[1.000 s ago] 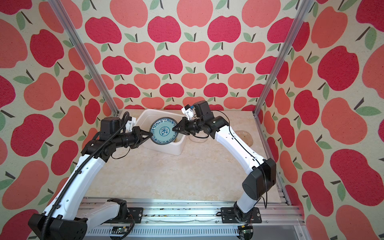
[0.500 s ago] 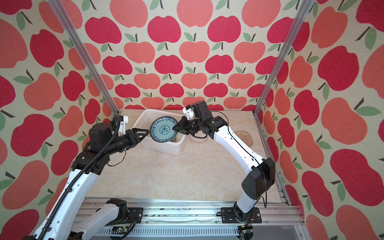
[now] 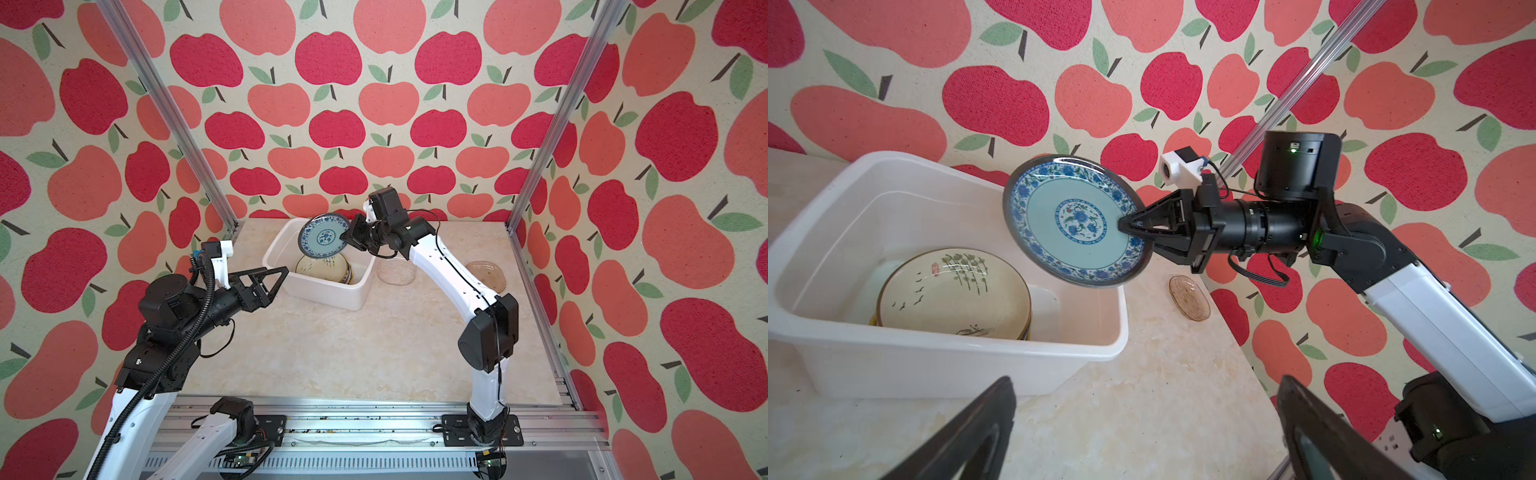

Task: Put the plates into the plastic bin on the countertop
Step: 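Pass the blue floral plate from the left gripper to the right gripper over the bin, then lower the blue plate onto the stack with the right gripper while the left withdraws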

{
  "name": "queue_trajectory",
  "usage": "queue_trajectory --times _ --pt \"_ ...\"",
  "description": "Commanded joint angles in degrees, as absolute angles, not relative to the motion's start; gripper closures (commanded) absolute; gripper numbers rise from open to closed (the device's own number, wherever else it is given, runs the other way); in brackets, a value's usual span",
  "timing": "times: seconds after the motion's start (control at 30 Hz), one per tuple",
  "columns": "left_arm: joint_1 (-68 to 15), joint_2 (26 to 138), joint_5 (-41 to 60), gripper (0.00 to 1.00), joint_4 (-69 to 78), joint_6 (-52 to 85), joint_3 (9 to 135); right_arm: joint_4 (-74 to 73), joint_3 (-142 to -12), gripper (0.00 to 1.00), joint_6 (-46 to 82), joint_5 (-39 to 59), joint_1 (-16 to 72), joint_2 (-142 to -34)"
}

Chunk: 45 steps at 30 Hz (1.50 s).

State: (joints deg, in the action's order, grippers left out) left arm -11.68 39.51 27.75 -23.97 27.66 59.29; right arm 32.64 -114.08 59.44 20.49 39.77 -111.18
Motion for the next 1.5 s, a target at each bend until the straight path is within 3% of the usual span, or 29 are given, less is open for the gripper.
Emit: queue_trajectory --times 0.0,0.33,0.63,1.13,1.47 --pt "-11.4 38.5 24.7 0.01 -26.5 22.4 59.4 33.1 -120.2 1.00 62.1 16.9 40.6 -116.0" --pt "-11.2 40.5 23.2 0.01 -27.0 21.3 60.2 39.7 -134.9 1.00 63.1 11.6 43.8 -130.4" --pt "-11.0 41.5 22.7 0.01 -27.6 20.6 61.4 40.1 -132.6 1.00 64.8 5.8 45.9 -133.3" --pt "-9.7 41.5 23.5 0.01 -28.6 20.1 61.4 39.1 -134.1 1.00 66.9 6.9 45.9 -139.3" --pt "-8.2 41.0 24.4 0.01 -29.6 19.8 61.4 37.9 -134.2 0.91 66.9 8.4 45.8 -141.4"
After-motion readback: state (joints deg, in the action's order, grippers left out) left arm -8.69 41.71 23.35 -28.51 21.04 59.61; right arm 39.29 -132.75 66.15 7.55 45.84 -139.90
